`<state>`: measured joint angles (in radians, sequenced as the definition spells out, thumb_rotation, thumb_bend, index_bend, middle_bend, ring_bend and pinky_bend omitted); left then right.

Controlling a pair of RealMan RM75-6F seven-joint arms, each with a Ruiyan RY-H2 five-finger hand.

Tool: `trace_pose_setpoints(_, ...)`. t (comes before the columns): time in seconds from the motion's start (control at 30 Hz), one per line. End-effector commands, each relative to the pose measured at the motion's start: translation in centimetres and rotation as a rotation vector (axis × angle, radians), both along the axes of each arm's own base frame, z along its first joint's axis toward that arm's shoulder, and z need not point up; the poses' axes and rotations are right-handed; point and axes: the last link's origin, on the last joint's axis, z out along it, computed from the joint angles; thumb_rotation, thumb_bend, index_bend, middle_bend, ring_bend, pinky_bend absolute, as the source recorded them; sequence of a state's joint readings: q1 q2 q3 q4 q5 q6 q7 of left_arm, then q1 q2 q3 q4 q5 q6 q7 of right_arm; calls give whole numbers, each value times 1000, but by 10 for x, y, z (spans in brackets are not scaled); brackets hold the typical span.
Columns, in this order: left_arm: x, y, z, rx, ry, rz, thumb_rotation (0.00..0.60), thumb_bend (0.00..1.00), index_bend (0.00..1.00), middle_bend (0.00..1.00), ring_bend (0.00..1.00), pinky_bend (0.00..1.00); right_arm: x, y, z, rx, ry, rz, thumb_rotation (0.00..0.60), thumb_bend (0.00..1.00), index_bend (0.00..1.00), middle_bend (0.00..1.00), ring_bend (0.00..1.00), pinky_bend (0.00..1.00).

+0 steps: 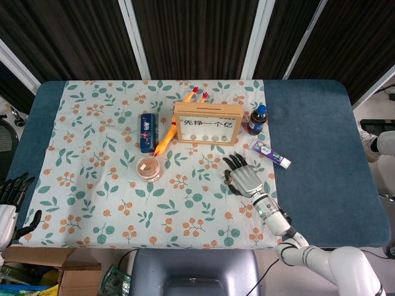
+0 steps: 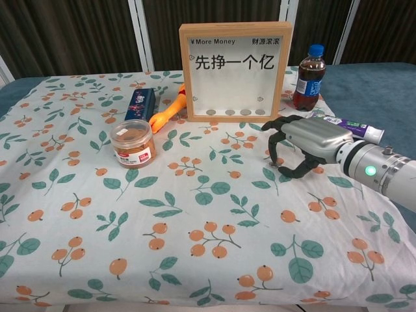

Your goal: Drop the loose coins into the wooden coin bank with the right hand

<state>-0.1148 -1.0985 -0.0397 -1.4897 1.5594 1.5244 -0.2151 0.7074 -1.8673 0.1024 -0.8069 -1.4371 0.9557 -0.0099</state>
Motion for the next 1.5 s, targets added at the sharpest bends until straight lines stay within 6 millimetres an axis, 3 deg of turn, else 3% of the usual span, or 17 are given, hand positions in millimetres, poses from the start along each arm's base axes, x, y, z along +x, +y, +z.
trace_pose_setpoints(0.03,0,0,0,-1,0,0,600,427,0,0,0,0,1,-1,-1,-2,-6,-1,600,524,643,195,0,14)
trace_pose_setpoints(0.7,0,0,0,9,1,2,600,427,0,0,0,0,4,-11,0,-19,-29,-23,600,542,659,205,0,21)
trace_pose_setpoints(1.5,-1,0,1,9,-3,1,600,427,0,0,0,0,24,-24,-10,-22,-51,-21,600,543,657,205,0,39)
